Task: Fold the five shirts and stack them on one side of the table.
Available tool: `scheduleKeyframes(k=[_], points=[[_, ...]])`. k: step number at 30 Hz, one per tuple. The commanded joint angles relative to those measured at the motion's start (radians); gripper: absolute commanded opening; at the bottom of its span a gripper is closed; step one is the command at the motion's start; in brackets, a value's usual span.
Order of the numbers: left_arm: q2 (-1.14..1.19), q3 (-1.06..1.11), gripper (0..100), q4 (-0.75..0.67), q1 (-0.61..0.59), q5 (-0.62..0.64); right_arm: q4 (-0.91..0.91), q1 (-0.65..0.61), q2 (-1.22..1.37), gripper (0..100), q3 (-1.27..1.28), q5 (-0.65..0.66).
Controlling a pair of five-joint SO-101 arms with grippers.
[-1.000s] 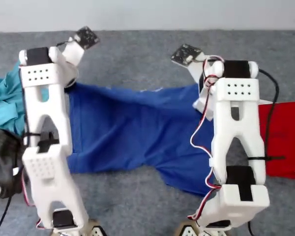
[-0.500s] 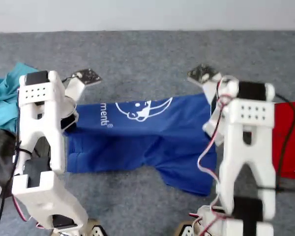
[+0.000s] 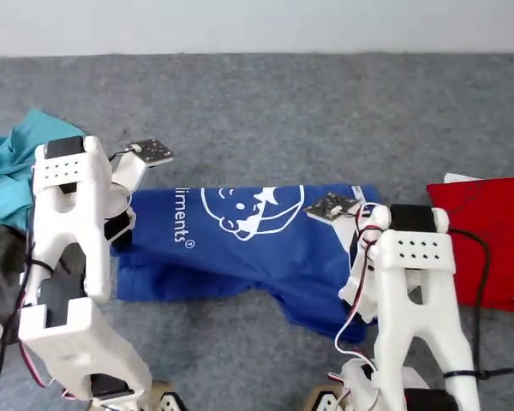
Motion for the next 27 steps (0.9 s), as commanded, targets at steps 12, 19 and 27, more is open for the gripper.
scheduleKeyframes(k=[12,19,27], points=[[-0.348,0.050,21,0.025,-0.126,-0.008,0.058,0.008,-0.041,29.2,-0.080,-0.008],[-0.493,0.099,21,-0.049,-0.127,0.133,-0.048,0.007,-0.016,28.8,-0.250,-0.018],[-0.493,0.166,4,-0.146,-0.040,0.331,-0.495,0.002,0.168,4.4,-0.259,-0.094]])
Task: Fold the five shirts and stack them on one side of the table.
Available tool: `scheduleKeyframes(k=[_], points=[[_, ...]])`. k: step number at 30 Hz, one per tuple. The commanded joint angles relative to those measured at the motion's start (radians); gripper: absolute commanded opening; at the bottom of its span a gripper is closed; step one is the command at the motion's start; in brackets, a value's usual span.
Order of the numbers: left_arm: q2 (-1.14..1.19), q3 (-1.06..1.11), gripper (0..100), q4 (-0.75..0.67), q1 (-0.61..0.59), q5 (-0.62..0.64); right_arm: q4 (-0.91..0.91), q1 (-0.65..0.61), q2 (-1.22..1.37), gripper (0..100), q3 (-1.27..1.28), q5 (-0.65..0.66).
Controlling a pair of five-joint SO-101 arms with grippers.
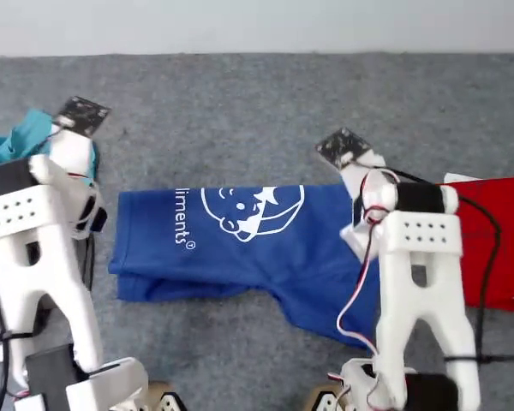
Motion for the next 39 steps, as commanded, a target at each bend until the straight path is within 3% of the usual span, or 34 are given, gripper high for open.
scheduleKeyframes(k=[1,10,18,22,25,33,39], points=[[-0.037,0.038,2,0.003,0.077,0.025,-0.185,0.002,0.094,0.4,-0.046,-0.015],[-0.008,0.329,2,-0.210,0.224,0.107,-0.446,0.039,0.409,0.9,-0.048,-0.014],[0.362,0.349,2,-0.178,0.140,0.071,-0.423,0.160,0.570,0.9,-0.187,-0.012],[0.511,0.232,2,-0.061,0.086,0.046,-0.320,0.179,0.615,0.9,-0.299,-0.012],[0.483,0.150,2,0.034,0.078,0.041,-0.226,0.171,0.616,0.9,-0.368,-0.012],[0.118,0.010,2,0.147,0.091,0.046,0.094,0.157,0.613,0.9,-0.591,-0.021],[-0.068,0.012,5,0.170,0.244,0.077,0.371,0.168,0.575,0.9,-0.756,-0.023]])
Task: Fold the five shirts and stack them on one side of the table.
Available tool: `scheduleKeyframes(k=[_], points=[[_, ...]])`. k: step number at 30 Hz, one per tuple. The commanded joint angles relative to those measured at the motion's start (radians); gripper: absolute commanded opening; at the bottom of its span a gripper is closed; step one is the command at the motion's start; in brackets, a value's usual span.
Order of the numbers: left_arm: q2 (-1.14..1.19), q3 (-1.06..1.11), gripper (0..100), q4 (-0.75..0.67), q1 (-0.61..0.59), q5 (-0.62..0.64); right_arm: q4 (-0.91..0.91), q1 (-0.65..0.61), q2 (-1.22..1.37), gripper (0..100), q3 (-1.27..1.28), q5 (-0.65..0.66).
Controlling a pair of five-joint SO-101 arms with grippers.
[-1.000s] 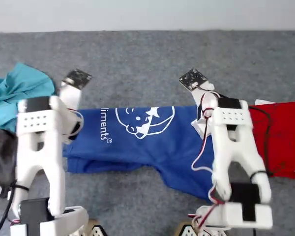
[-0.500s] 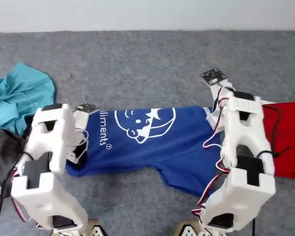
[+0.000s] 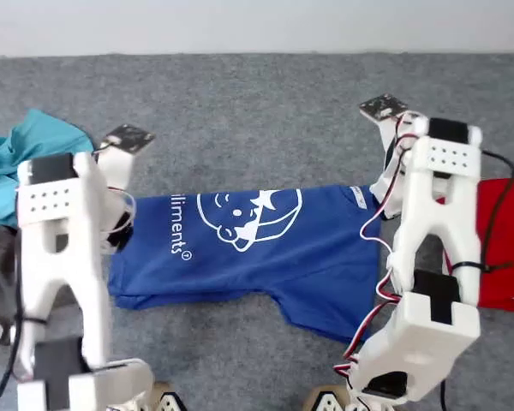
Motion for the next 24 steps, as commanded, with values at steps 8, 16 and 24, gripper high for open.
scheduleKeyframes(k=[8,16,24], points=[[-0.020,-0.039,16,-0.037,0.433,0.213,0.168,0.108,-0.309,1.1,-0.097,-0.028],[0.166,-0.042,16,-0.178,0.786,0.265,0.166,0.346,-0.581,1.2,0.057,-0.005],[0.321,-0.191,22,-0.204,0.987,0.265,0.165,0.519,-0.805,1.2,0.313,0.115]])
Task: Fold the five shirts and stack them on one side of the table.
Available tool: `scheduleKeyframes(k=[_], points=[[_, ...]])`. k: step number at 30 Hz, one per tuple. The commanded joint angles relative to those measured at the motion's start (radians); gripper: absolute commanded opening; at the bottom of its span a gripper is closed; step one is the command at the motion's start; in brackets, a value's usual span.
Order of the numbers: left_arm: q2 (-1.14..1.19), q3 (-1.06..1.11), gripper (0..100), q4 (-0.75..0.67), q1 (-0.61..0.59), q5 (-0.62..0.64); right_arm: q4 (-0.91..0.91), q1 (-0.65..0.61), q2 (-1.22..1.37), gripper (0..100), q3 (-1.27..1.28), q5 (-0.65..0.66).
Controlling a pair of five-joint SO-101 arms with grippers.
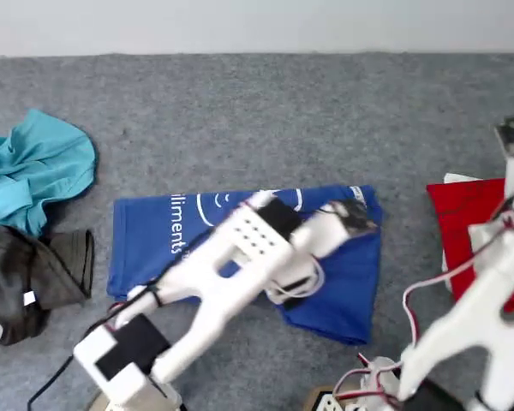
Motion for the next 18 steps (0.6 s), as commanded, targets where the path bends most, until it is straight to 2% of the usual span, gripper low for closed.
scheduleKeyframes(k=[1,11,18], points=[[0.054,-0.128,23,-0.012,0.051,0.006,0.041,0.054,-0.111,1.2,0.072,0.051],[0.328,-0.418,24,0.097,0.212,0.005,0.041,0.076,-0.245,1.2,0.206,0.051],[0.462,-0.452,23,0.106,0.216,-0.003,0.041,0.076,-0.254,1.2,0.216,0.049]])
